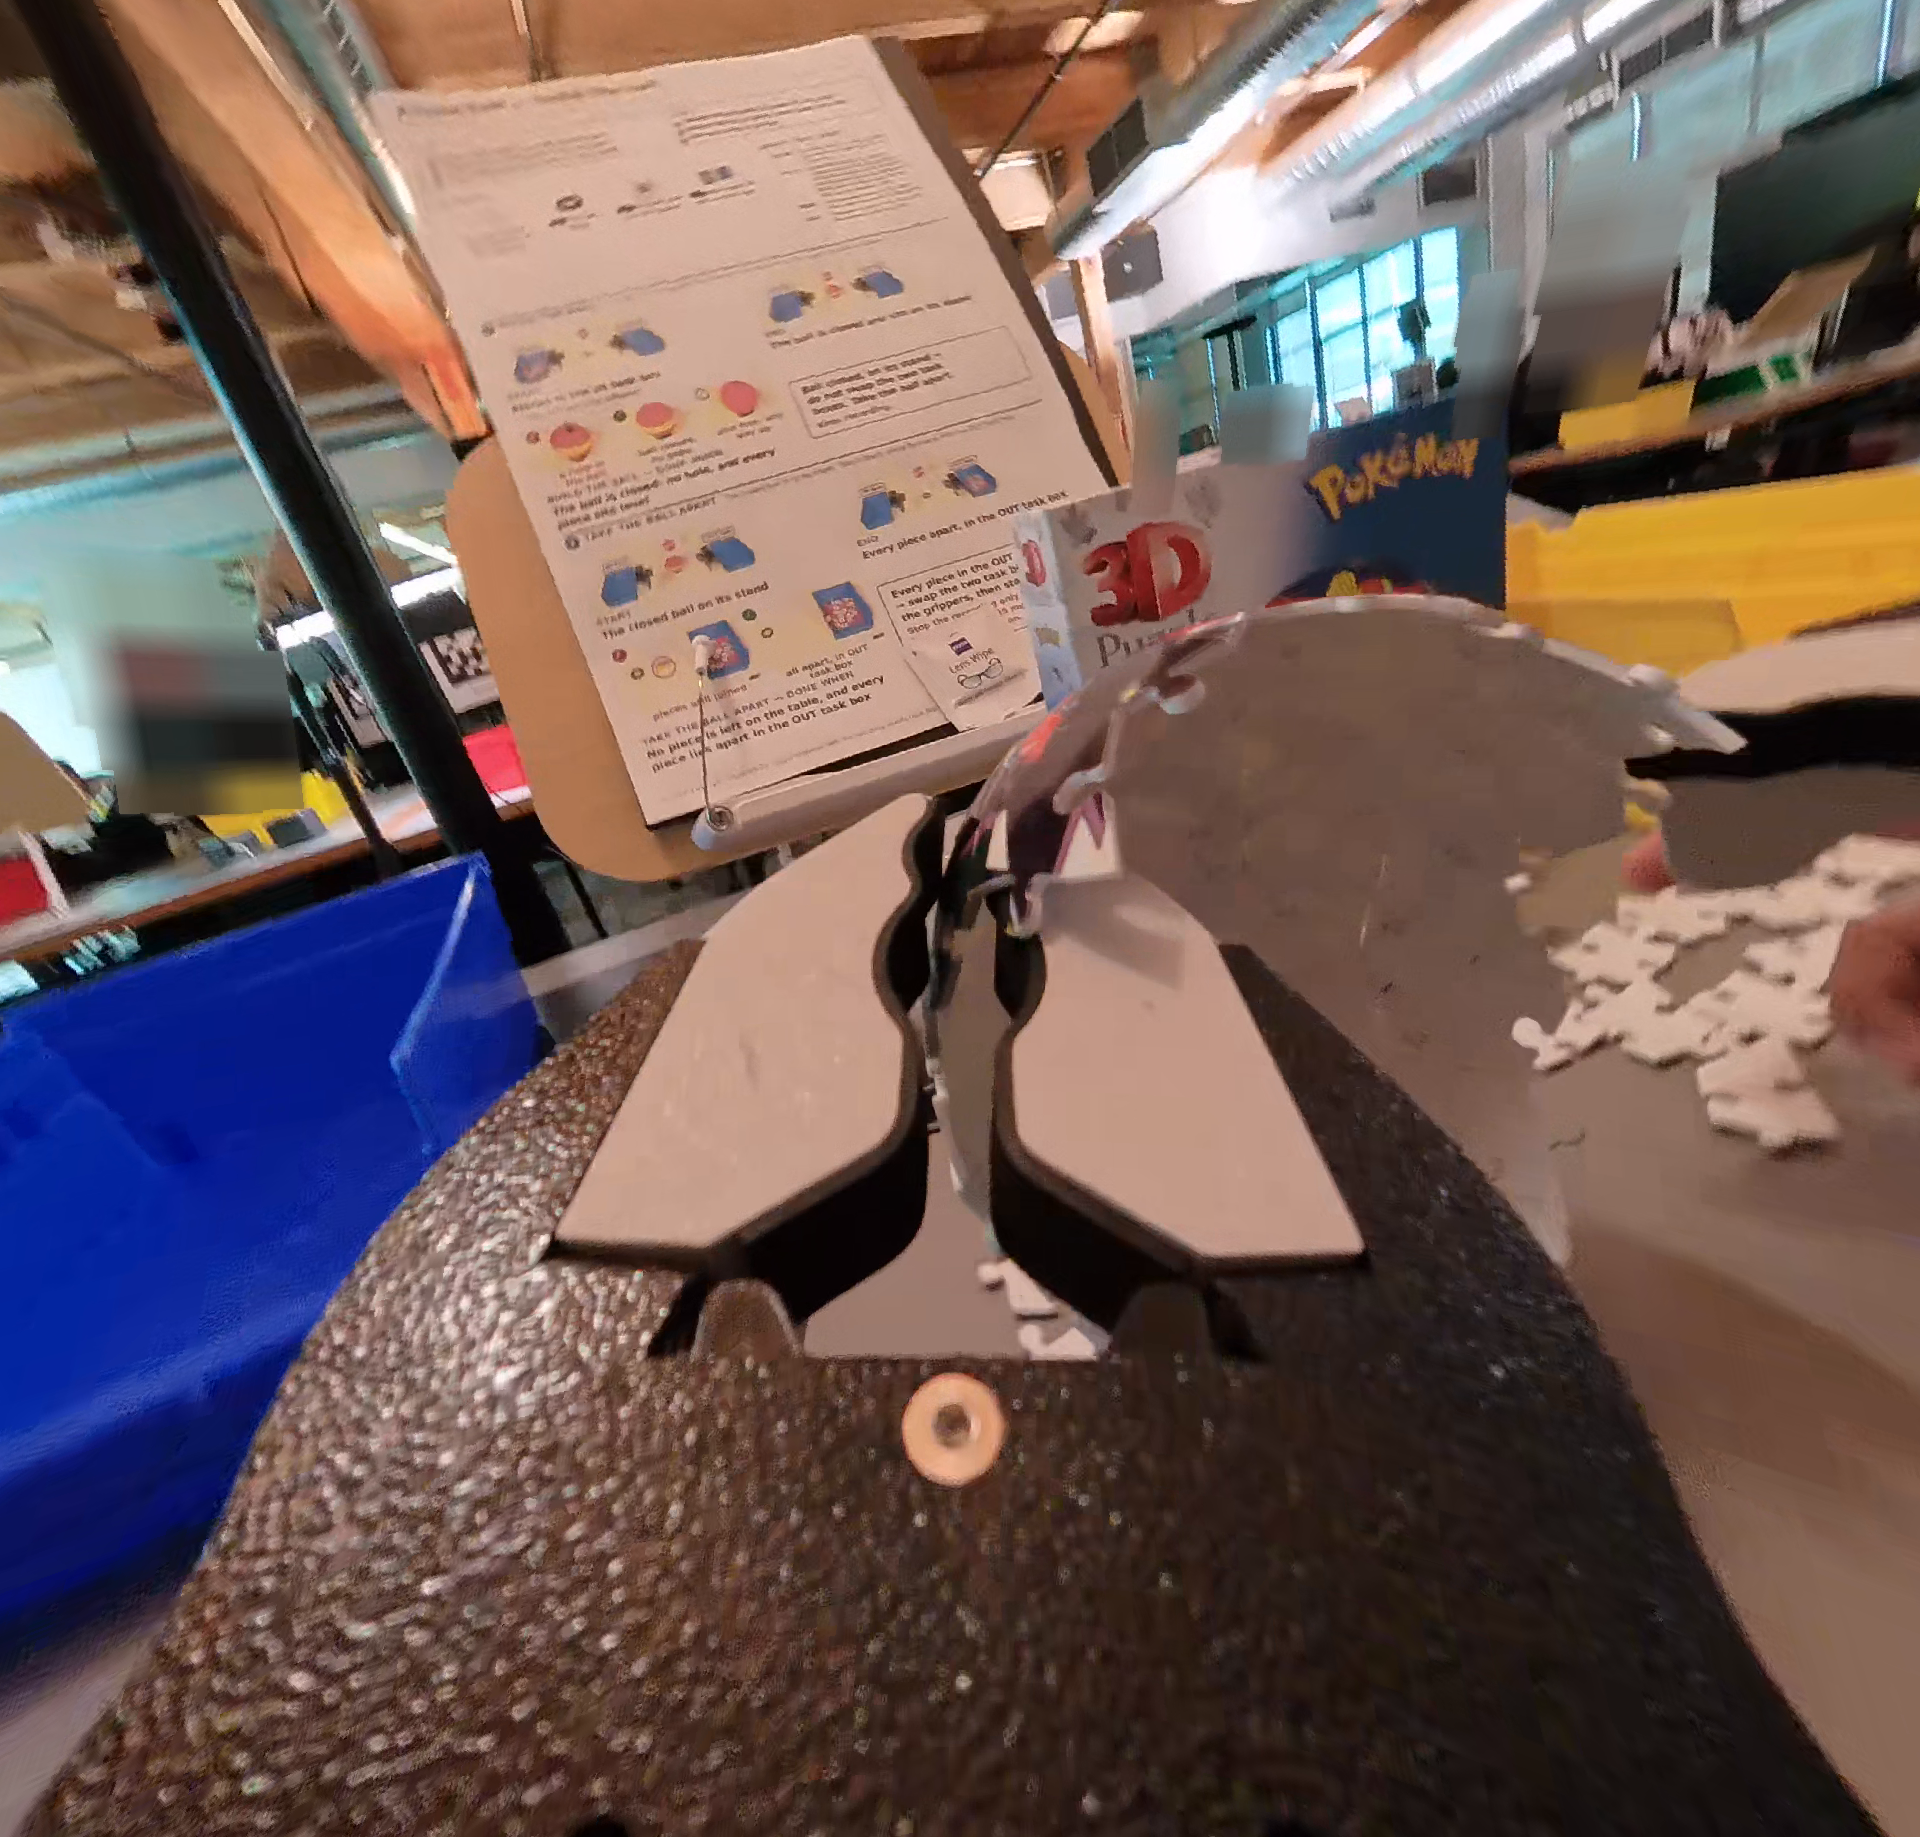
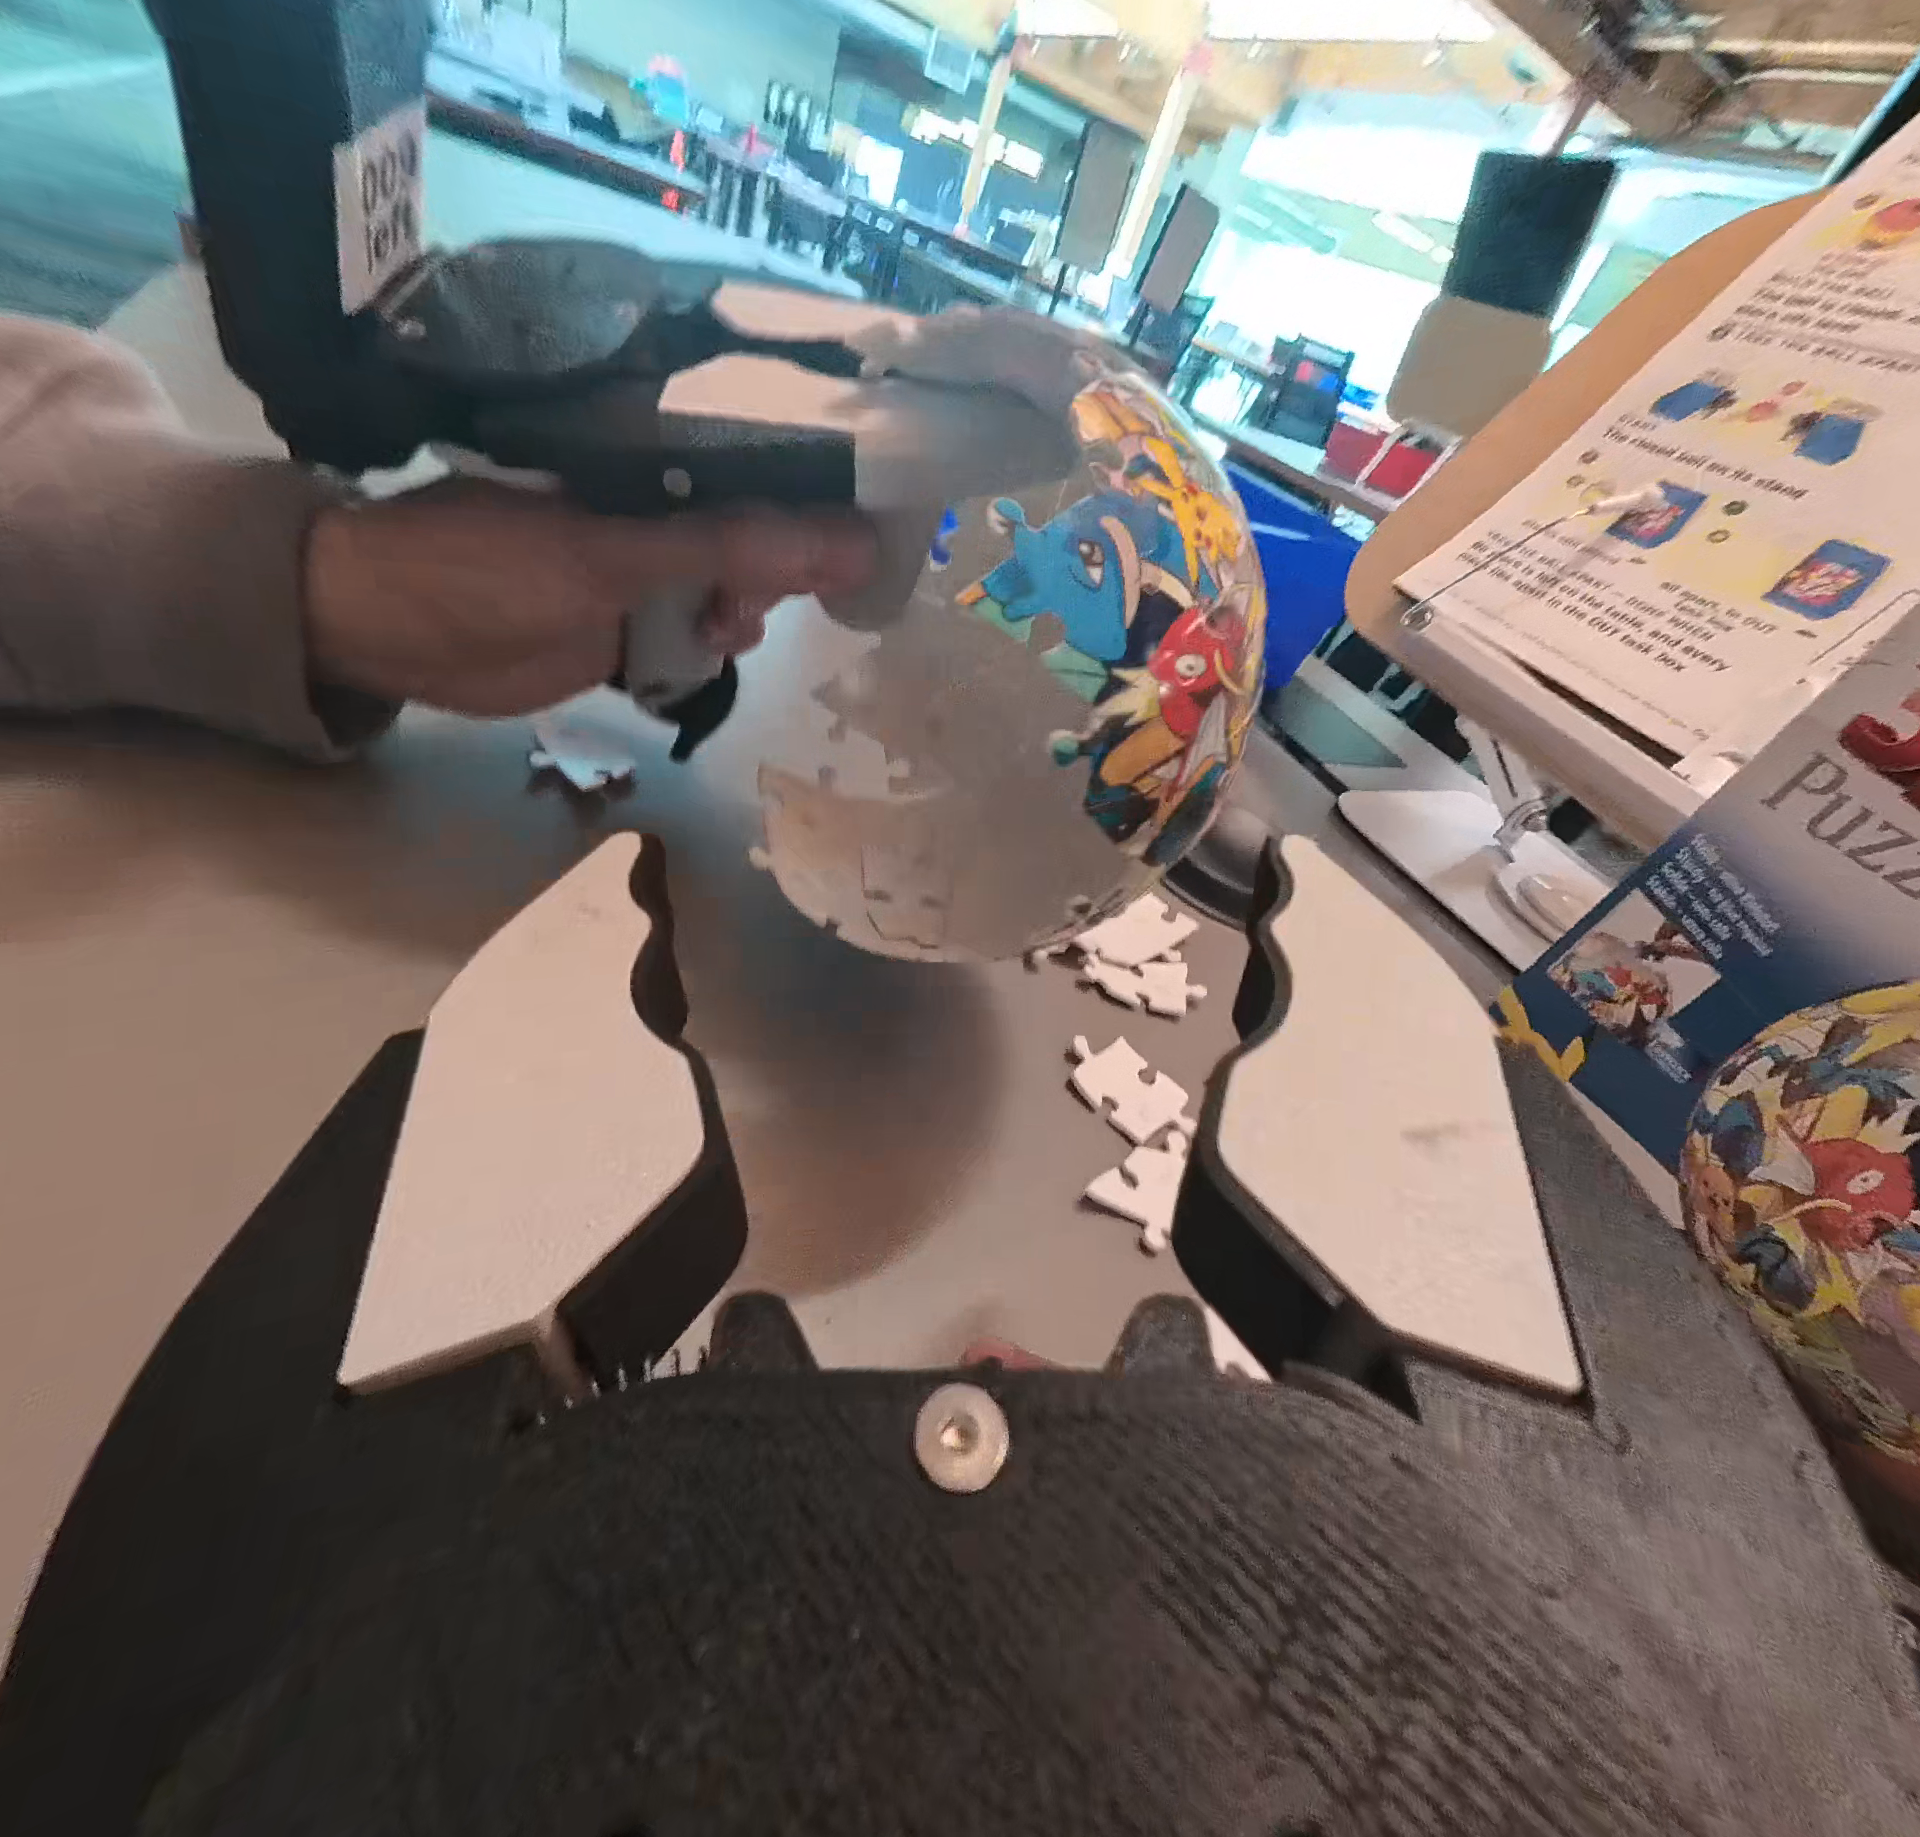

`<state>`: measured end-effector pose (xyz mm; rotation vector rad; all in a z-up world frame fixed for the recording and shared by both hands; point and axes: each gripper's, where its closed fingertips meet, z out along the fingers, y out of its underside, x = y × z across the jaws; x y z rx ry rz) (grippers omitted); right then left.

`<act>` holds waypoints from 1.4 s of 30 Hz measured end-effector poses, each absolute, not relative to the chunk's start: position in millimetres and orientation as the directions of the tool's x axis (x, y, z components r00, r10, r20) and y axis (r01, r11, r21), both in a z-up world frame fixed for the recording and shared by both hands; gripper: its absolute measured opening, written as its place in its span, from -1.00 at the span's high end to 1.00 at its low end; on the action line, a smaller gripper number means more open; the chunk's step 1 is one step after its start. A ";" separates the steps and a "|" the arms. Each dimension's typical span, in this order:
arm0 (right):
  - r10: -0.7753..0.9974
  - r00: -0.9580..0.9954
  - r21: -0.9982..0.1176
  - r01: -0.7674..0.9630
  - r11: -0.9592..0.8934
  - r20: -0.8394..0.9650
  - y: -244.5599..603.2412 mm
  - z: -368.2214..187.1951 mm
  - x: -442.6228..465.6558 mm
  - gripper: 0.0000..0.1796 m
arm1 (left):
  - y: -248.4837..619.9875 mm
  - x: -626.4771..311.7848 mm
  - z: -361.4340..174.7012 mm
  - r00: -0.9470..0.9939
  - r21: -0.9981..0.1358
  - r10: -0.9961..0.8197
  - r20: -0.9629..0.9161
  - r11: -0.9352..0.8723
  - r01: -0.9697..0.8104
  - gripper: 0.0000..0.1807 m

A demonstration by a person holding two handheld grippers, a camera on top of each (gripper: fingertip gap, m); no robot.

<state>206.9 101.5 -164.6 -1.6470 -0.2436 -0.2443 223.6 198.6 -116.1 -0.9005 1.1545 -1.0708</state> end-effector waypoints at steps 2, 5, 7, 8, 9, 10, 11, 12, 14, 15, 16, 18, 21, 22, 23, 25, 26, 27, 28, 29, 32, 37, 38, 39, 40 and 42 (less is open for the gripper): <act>-0.040 0.953 -0.953 0.300 -0.052 0.302 103.3 -155.9 210.1 -0.18 | 200.0 225.6 -116.1 0.042 -0.972 -0.991 -0.125 0.131 0.197 0.92; -0.069 0.953 -0.956 0.294 -0.008 0.294 102.7 -147.5 210.0 -0.18 | 191.0 229.9 -124.6 -0.067 -0.978 -0.994 0.085 -0.096 0.188 0.92; -0.044 0.968 -0.969 0.247 0.027 0.246 101.2 -144.5 205.6 -0.13 | 180.1 232.5 -129.8 -0.156 -0.965 -0.971 0.182 -0.207 0.160 0.92; -0.042 0.976 -0.976 0.215 0.035 0.214 100.4 -144.1 205.8 -0.11 | 173.0 233.4 -130.8 -0.205 -0.962 -0.958 0.203 -0.234 0.140 0.92; -0.039 0.980 -0.980 0.195 0.035 0.194 99.5 -144.9 206.3 -0.08 | 167.3 234.5 -132.2 -0.234 -0.964 -0.950 0.208 -0.240 0.117 0.92; -0.035 0.980 -0.980 0.196 0.026 0.196 98.3 -146.8 206.9 -0.01 | 163.7 236.4 -134.9 -0.244 -0.967 -0.946 0.215 -0.242 0.085 0.92; -0.052 0.976 -0.978 0.210 0.010 0.209 96.5 -148.6 210.6 0.01 | 161.1 238.7 -138.8 -0.245 -0.968 -0.942 0.229 -0.247 0.045 0.92; -0.065 0.971 -0.973 0.232 -0.006 0.232 93.8 -149.9 213.9 0.06 | 158.7 240.7 -142.8 -0.245 -0.967 -0.938 0.245 -0.255 0.006 0.92; -0.072 0.965 -0.967 0.254 -0.003 0.254 88.4 -149.5 216.4 0.13 | 153.2 243.3 -148.1 -0.257 -0.963 -0.928 0.269 -0.266 -0.045 0.91; -0.083 0.963 -0.966 0.257 -0.009 0.257 86.5 -150.1 218.6 0.17 | 150.9 244.3 -149.2 -0.263 -0.962 -0.926 0.271 -0.266 -0.054 0.90; -0.093 0.959 -0.963 0.268 -0.016 0.268 84.8 -151.1 220.7 0.25 | 147.9 245.2 -150.7 -0.273 -0.964 -0.925 0.265 -0.257 -0.068 0.89; -0.089 0.953 -0.957 0.290 -0.020 0.291 82.9 -152.1 219.5 0.27 | 141.4 247.6 -156.0 -0.290 -0.967 -0.923 0.252 -0.228 -0.114 0.89; -0.108 0.940 -0.946 0.321 -0.038 0.323 81.7 -153.7 221.3 0.26 | 136.9 249.0 -160.6 -0.283 -0.974 -0.936 0.211 -0.175 -0.147 0.89; -0.112 0.936 -0.943 0.329 -0.058 0.333 81.3 -156.3 222.7 0.27 | 135.7 249.0 -164.1 -0.280 -0.974 -0.940 0.196 -0.152 -0.171 0.89; -0.113 0.931 -0.937 0.341 -0.075 0.348 80.8 -158.5 223.6 0.29 | 133.7 248.8 -170.1 -0.284 -0.970 -0.942 0.178 -0.120 -0.210 0.88; -0.124 0.916 -0.925 0.374 -0.071 0.380 80.2 -157.4 223.2 0.37 | 127.9 247.1 -186.3 -0.312 -0.948 -0.940 0.139 -0.035 -0.317 0.85; -0.133 0.915 -0.925 0.375 -0.063 0.380 80.4 -155.7 223.3 0.38 | 125.2 245.6 -191.1 -0.330 -0.938 -0.937 0.120 0.002 -0.347 0.84; -0.133 0.916 -0.925 0.375 -0.057 0.380 80.6 -154.4 222.5 0.39 | 124.0 244.0 -194.7 -0.342 -0.929 -0.935 0.095 0.040 -0.368 0.85; -0.136 0.914 -0.924 0.379 -0.059 0.383 80.7 -154.0 222.7 0.43 | 123.9 242.5 -198.6 -0.350 -0.918 -0.935 0.062 0.084 -0.387 0.86; -0.143 0.909 -0.920 0.386 -0.067 0.392 80.9 -154.8 223.7 0.45 | 125.6 241.1 -202.0 -0.352 -0.906 -0.936 0.022 0.130 -0.402 0.87; -0.176 0.900 -0.917 0.391 -0.079 0.399 78.6 -152.7 227.6 0.36 | 130.7 240.4 -201.1 -0.336 -0.911 -0.942 -0.029 0.163 -0.380 0.96; -0.087 0.983 -0.986 0.164 0.000 0.164 63.2 -149.0 229.0 0.12 | 133.0 238.9 -204.0 -0.298 -0.911 -0.952 0.071 0.059 -0.408 0.97; -0.034 0.990 -0.990 0.140 -0.013 0.140 58.8 -152.0 225.6 0.08 | 136.1 238.6 -207.1 -0.279 -0.902 -0.958 0.071 0.058 -0.428 0.98; 0.029 0.992 -0.993 0.121 -0.013 0.121 53.1 -152.7 220.2 0.03 | 137.3 238.3 -208.2 -0.275 -0.898 -0.958 0.077 0.053 -0.436 0.98; 0.081 0.993 -0.996 0.089 -0.011 0.088 46.7 -152.5 216.5 0.02 | 136.7 238.0 -207.4 -0.283 -0.900 -0.955 0.089 0.045 -0.434 0.98; 0.128 0.992 -0.999 0.000 -0.033 -0.004 38.9 -154.1 218.4 0.04 | 137.4 237.7 -208.3 -0.283 -0.896 -0.954 0.099 0.038 -0.441 0.98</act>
